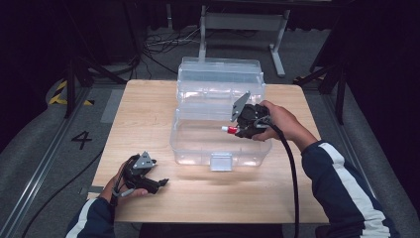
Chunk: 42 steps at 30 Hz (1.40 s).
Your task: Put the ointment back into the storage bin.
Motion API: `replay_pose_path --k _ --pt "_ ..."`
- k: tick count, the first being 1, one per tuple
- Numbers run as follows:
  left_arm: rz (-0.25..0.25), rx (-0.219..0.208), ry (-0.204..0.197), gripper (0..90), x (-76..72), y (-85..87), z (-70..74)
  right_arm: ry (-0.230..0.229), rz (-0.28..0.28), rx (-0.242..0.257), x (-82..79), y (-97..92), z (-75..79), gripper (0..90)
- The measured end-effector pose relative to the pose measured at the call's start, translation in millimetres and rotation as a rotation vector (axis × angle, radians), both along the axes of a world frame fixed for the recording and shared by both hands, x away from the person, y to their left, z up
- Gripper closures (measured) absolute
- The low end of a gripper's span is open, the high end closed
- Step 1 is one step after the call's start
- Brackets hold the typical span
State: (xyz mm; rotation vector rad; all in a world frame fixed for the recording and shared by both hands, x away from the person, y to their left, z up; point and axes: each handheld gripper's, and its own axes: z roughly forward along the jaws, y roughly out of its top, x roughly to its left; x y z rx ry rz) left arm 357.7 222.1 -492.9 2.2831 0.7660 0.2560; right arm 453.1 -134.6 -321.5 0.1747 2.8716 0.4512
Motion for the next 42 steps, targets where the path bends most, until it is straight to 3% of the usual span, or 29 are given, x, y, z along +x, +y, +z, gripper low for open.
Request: replay_pose_path --k 12,25,31,42 --pt "0.000 0.000 0.000 14.2 0.0 0.0 0.0 0.040 0.005 -0.050 12.2 7.2 -23.1 71.0" --pt "0.000 0.000 0.000 14.1 0.0 0.0 0.0 0.088 -0.014 -0.095 23.0 2.6 -50.4 71.0" --pt "0.000 -0.001 0.000 14.1 0.0 0.0 0.0 0.114 -0.035 -0.073 25.7 -0.1 -57.5 70.9" --pt "0.000 -0.001 0.000 14.1 0.0 0.0 -0.1 0.138 -0.023 -0.094 28.4 -4.7 -72.1 70.9"
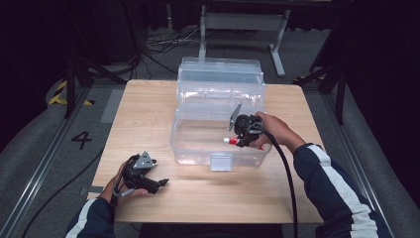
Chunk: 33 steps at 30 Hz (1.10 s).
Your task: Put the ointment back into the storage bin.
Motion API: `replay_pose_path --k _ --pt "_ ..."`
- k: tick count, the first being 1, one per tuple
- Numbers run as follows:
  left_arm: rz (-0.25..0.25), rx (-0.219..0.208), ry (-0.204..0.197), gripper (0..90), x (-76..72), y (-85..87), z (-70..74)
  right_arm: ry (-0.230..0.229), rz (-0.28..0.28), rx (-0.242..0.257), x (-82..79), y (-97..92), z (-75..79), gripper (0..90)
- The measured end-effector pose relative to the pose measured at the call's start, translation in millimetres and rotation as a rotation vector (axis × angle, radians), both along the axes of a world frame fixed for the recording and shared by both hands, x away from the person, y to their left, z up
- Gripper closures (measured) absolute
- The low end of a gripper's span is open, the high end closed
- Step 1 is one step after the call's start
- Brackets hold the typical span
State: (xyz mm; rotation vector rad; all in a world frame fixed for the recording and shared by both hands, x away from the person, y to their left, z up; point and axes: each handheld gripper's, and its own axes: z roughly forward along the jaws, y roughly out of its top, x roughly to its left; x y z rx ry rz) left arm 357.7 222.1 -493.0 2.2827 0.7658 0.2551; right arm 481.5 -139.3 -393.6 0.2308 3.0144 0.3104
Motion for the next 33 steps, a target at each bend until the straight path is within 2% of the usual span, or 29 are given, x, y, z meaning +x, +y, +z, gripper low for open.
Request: replay_pose_path --k 5,9,12,22,33 --pt "0.001 0.000 0.000 14.0 0.1 -0.1 0.0 0.007 -0.018 -0.008 2.2 -3.0 -4.7 70.9" --pt "0.002 0.001 0.000 14.0 0.2 -0.3 0.0 0.014 -0.009 -0.005 3.4 -2.3 -9.2 70.9" --pt "0.002 0.001 -0.001 14.0 0.2 -0.3 0.0 0.029 -0.002 -0.026 3.6 -0.7 -13.4 70.8" --pt "0.003 0.001 -0.001 14.0 0.2 -0.3 0.0 0.060 0.016 -0.049 3.4 2.3 -22.9 70.7" --pt "0.002 0.001 0.000 13.9 0.2 -0.3 0.0 0.069 0.010 -0.051 4.3 1.9 -24.1 70.5"
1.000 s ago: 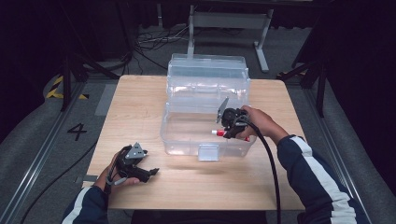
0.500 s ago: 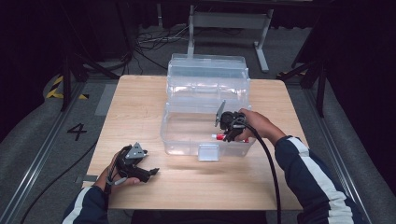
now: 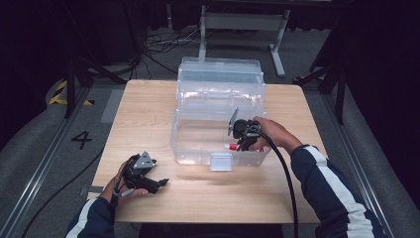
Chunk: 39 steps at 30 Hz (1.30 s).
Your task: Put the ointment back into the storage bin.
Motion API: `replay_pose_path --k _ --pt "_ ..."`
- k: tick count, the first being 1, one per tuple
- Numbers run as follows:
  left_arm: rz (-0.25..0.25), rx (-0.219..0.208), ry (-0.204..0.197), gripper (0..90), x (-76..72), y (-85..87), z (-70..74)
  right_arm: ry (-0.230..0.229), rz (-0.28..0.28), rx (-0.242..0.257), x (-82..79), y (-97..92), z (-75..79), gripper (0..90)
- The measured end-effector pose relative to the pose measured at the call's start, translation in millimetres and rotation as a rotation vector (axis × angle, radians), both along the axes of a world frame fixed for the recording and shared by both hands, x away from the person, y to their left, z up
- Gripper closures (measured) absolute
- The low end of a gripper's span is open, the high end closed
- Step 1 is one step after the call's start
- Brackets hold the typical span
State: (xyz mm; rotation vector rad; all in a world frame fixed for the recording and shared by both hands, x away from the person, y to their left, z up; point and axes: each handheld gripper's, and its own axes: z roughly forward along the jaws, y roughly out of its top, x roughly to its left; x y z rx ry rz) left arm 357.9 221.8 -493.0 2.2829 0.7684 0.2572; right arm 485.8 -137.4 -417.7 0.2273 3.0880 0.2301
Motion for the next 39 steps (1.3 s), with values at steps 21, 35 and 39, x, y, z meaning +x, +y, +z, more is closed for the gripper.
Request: replay_pose_path --k 21,35,39 --pt "0.001 0.000 0.000 14.0 -0.1 0.0 0.0 -0.045 -0.040 0.086 -6.7 -13.7 16.2 65.3" --pt "0.007 -0.001 0.000 13.9 -0.1 -0.6 -0.1 -0.121 -0.114 0.298 -18.4 -41.8 34.4 62.6" --pt "0.017 -0.002 0.000 13.8 0.2 -1.1 -0.2 -0.146 -0.123 0.322 -22.5 -48.4 36.5 59.4"
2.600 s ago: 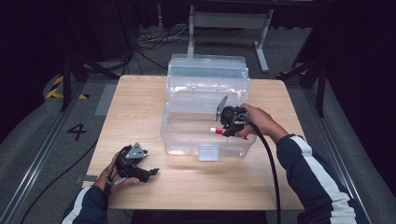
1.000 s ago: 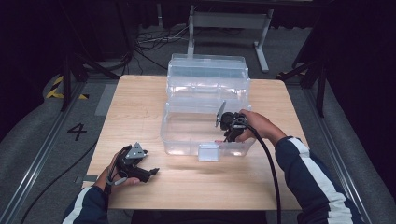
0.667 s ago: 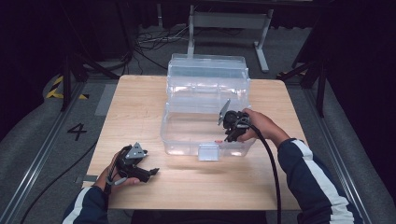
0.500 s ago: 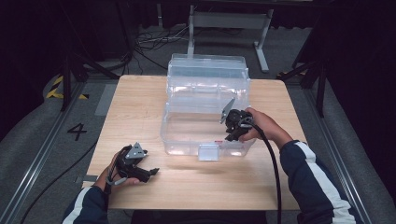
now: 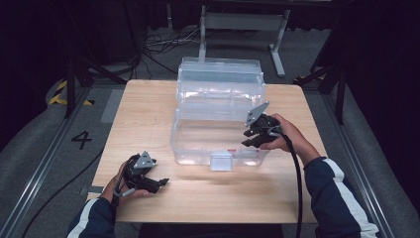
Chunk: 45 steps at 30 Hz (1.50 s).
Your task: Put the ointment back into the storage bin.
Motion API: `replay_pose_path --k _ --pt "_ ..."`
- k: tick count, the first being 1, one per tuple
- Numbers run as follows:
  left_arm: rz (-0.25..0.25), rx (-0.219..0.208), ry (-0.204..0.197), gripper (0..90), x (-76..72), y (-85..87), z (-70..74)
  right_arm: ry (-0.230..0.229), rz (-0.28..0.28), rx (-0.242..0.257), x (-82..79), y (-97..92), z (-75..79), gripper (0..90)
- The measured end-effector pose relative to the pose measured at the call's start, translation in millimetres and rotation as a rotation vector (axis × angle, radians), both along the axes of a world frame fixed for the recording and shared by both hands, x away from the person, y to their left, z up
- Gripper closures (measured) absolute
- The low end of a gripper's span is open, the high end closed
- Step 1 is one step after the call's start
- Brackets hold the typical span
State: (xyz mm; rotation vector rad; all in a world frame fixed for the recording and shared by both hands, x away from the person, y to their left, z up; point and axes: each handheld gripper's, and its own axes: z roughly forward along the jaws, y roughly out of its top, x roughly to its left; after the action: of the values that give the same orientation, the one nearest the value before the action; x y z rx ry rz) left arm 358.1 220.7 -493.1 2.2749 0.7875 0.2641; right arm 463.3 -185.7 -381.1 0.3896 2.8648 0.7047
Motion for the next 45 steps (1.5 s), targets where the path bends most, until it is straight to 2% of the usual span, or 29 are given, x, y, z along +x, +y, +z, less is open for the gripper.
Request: replay_pose_path --k 1,2,4,9,13,17,19,21,22,25,29,32,33,34,35,37,41,45 --pt "0.000 0.000 0.000 13.8 0.0 0.0 0.0 0.000 0.000 0.000 0.0 0.0 0.0 59.4" --pt "0.002 0.000 0.000 13.8 0.0 -0.1 0.0 -0.011 -0.012 0.032 -1.9 -5.5 1.3 56.4" --pt "0.004 0.004 -0.001 13.8 0.1 -0.1 0.2 -0.016 -0.014 0.061 -3.9 -9.6 1.9 56.3" --pt "0.014 0.008 0.003 13.8 0.2 -1.4 0.7 -0.038 -0.029 0.092 -7.9 -17.8 5.0 56.3" --pt "0.035 0.048 0.028 14.5 0.7 -5.9 5.3 -0.066 -0.049 0.137 -13.7 -25.3 10.1 55.7" --pt "0.038 0.061 0.040 17.7 0.3 -9.0 7.7 -0.093 -0.063 0.170 -18.2 -31.6 12.4 55.0" --pt "0.022 0.062 0.052 20.7 -0.4 -11.9 9.3 -0.103 -0.069 0.188 -19.8 -34.6 13.8 54.5" --pt "0.008 0.070 0.048 20.6 -2.0 -15.8 13.3 -0.127 -0.085 0.210 -20.9 -37.7 16.8 54.2" --pt "-0.003 0.057 0.048 20.7 -3.2 -17.8 15.9 -0.133 -0.091 0.219 -21.1 -38.9 18.6 53.7" --pt "-0.018 0.043 0.022 22.0 -6.4 -23.7 27.0 -0.159 -0.102 0.253 -22.5 -42.1 24.2 53.1" --pt "-0.010 0.053 0.000 23.2 -7.6 -28.9 37.8 -0.206 -0.109 0.274 -24.2 -45.2 33.6 52.0" --pt "-0.005 0.042 -0.033 23.3 -9.2 -34.5 55.1 -0.247 -0.114 0.298 -24.7 -47.9 43.0 51.4" --pt "-0.005 0.042 -0.033 23.3 -9.2 -34.5 55.1 -0.247 -0.114 0.298 -24.7 -47.9 43.0 51.4" --pt "-0.007 0.022 -0.043 23.3 -10.0 -36.3 61.7 -0.247 -0.112 0.304 -23.9 -48.6 46.1 51.0" --pt "-0.006 0.020 -0.053 23.4 -10.5 -37.3 64.9 -0.267 -0.112 0.301 -22.4 -48.7 49.9 51.0" --pt "-0.018 0.009 -0.077 23.4 -11.0 -40.2 73.6 -0.277 -0.120 0.291 -19.0 -48.1 54.6 50.9" --pt "-0.025 0.008 -0.112 23.5 -9.1 -45.3 83.6 -0.296 -0.124 0.293 -10.0 -44.5 64.2 50.7" --pt "-0.037 -0.012 -0.147 23.5 -7.5 -49.7 95.6 -0.308 -0.131 0.299 -3.0 -39.2 72.6 49.2"
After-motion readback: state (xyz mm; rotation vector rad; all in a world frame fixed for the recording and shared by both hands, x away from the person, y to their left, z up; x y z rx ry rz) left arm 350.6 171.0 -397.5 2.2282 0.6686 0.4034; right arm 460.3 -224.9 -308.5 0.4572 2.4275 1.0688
